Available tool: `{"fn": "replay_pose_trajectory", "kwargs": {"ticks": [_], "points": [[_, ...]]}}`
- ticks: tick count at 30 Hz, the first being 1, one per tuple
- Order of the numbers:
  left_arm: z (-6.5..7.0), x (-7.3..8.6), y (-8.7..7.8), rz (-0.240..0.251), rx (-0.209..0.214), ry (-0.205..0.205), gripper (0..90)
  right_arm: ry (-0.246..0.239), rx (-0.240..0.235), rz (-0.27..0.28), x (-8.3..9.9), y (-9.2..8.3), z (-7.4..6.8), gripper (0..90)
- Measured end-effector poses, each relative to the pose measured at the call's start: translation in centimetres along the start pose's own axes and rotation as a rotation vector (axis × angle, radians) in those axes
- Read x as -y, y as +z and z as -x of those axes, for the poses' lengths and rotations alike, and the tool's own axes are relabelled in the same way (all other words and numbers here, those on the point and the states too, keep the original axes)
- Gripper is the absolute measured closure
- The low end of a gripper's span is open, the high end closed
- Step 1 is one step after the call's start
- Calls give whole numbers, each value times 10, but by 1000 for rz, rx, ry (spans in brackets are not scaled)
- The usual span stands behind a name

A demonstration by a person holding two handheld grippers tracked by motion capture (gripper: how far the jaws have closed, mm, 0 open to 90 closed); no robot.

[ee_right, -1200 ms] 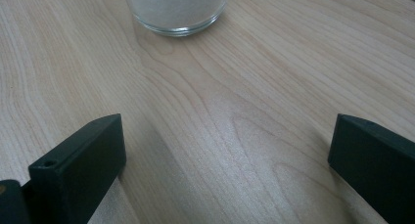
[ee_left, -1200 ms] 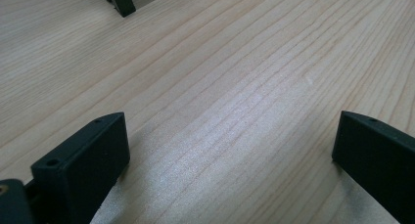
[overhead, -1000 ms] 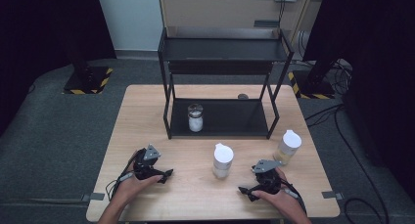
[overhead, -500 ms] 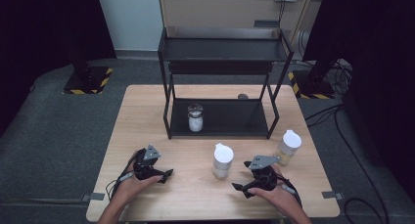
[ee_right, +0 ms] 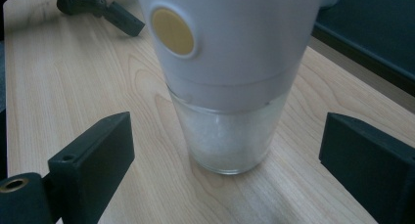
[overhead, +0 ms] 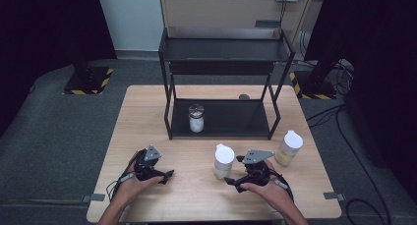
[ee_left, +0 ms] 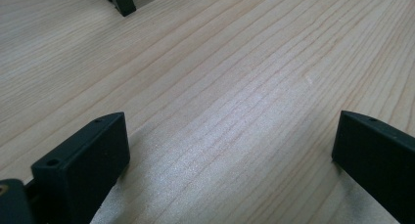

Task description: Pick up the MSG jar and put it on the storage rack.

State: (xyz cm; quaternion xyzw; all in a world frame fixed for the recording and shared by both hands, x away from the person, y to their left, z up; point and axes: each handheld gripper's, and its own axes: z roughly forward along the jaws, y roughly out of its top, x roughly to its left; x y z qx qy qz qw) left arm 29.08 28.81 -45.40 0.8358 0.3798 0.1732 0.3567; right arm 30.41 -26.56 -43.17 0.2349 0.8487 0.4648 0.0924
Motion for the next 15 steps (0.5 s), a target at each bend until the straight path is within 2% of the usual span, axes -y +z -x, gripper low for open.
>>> {"fn": "replay_pose_trajectory", "kwargs": {"ticks": [15], "points": [[0,0,0,0,0,-1,0,9,10,36,-5,12,-6,105]]}}
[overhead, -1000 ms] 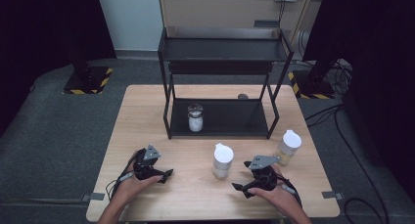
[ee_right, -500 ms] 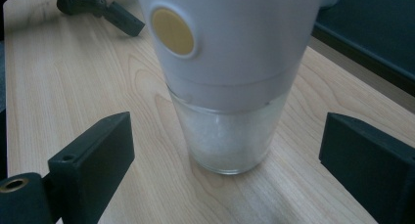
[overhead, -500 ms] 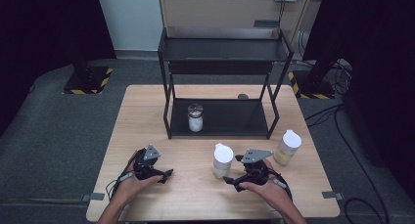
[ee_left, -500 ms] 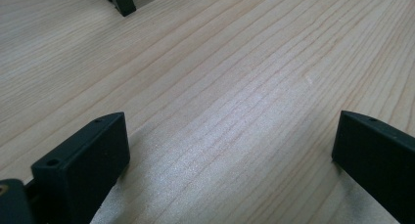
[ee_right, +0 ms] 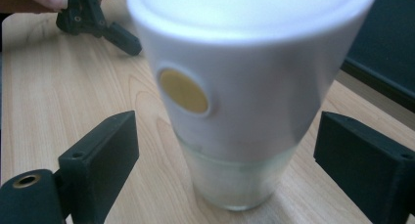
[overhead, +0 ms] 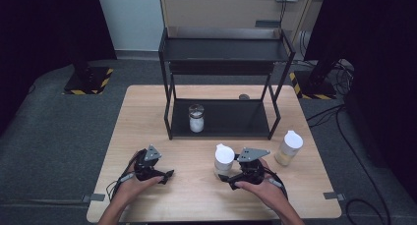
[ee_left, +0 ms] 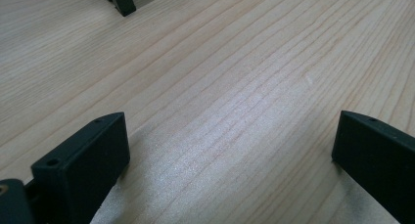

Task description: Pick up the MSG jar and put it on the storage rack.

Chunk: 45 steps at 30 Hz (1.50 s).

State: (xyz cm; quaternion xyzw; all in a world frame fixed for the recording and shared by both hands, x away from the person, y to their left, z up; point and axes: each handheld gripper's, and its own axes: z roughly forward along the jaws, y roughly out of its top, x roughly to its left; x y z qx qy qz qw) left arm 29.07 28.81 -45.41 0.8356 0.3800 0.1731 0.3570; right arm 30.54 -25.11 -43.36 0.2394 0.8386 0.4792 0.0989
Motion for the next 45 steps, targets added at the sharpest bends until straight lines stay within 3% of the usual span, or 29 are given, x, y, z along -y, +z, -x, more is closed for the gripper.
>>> {"fn": "replay_pose_trajectory", "kwargs": {"ticks": [24,45], "points": [[0,0,0,0,0,1,0,-18,44,26,-8,6,-8,294],[0,0,0,-1,0,1,0,-14,87,28,-8,6,-19,313]]}}
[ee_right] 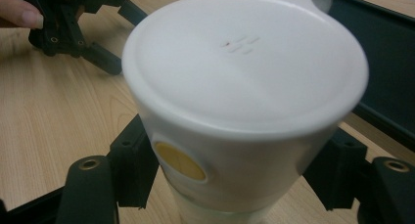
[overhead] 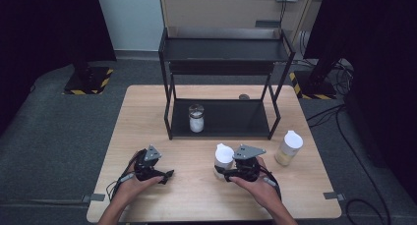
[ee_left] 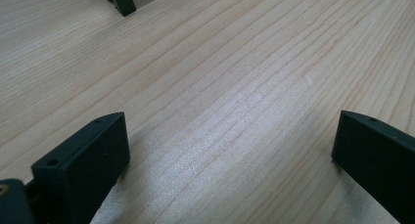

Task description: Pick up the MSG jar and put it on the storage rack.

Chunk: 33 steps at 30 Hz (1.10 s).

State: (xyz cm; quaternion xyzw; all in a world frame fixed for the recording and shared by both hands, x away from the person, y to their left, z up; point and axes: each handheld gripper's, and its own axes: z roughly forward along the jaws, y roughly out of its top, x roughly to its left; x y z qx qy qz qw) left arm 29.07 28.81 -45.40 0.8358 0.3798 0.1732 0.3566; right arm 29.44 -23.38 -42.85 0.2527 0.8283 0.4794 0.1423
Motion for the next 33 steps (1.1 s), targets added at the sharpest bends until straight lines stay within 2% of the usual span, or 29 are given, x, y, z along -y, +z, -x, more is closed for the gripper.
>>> {"fn": "replay_pose_trajectory", "kwargs": {"ticks": [8,15,33], "points": [[0,0,0,0,0,0,0,28,2,20,4,-3,0,313],[0,0,0,0,0,0,0,33,8,38,0,-8,2,314],[0,0,0,0,0,0,0,37,50,36,-11,-12,5,314]]}}
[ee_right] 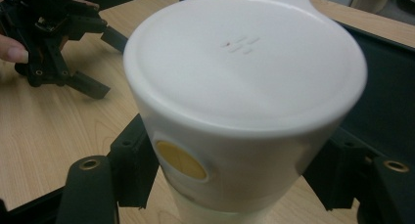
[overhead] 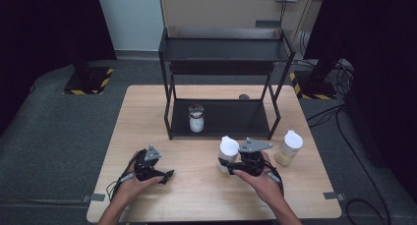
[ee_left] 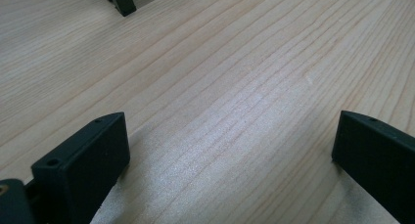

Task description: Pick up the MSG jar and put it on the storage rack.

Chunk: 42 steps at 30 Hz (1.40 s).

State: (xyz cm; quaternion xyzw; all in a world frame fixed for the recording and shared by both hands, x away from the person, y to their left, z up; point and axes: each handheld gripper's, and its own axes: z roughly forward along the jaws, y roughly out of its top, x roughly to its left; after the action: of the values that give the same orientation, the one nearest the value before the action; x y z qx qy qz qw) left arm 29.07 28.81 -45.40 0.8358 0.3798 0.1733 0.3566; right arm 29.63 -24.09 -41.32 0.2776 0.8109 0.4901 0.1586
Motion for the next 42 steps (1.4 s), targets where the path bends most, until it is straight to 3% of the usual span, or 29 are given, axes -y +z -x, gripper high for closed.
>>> {"fn": "replay_pose_trajectory", "kwargs": {"ticks": [42], "points": [[1,0,0,1,-3,-4,0,33,113,47,-40,23,23,314]]}}
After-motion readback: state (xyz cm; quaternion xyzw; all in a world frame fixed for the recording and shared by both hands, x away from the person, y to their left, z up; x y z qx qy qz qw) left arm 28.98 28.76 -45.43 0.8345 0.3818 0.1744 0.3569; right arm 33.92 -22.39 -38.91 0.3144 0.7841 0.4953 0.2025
